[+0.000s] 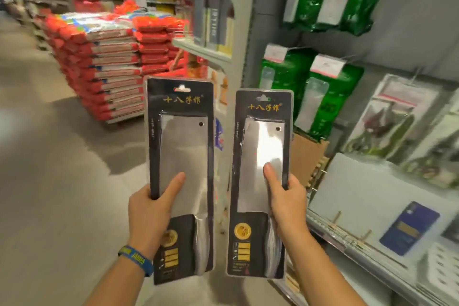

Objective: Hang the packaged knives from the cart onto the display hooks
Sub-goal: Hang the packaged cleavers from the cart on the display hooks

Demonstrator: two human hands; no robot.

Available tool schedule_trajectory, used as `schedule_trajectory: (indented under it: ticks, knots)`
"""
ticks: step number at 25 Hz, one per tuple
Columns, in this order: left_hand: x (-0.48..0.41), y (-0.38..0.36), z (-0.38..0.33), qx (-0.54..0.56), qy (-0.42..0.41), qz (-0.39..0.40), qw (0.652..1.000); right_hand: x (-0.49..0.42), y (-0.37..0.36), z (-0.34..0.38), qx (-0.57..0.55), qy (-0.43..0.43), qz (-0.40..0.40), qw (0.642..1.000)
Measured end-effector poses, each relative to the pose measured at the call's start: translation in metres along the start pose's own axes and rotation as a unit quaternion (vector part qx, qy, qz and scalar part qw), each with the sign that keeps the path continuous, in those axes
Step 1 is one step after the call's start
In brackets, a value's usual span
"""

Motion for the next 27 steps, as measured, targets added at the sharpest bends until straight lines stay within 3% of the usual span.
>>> schedule_trajectory:
  ticks: [11, 17, 27]
  knots:
    - [-0.149, -0.226, -0.068, 0.009, -0.049, 0.136, 0.990, -0.209, 0.055, 0.001, 0.069, 0.054, -0.150, 0.985]
    - [-0.181, -0.328, -0.101, -0.016, -0.092, 0.236, 0.967, -0.255, 0.089, 0.016, 0.097, 0.066, -0.236, 0.965]
    - [-0.166, -0.473, -0.184, 0.051, -0.132, 0.407, 0.902, -0.254, 0.192, 0.087, 0.190, 0.078, -0.442, 0.873]
Point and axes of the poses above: each hand's wrist, its own x-axis away from the middle knuckle, its own y-axis out of the back of the hand, z = x × y, the point moved 8 cm from there along -x, towards the middle knuckle, and after that the axes turned 9 degrees about y, right-handed, at the moved point
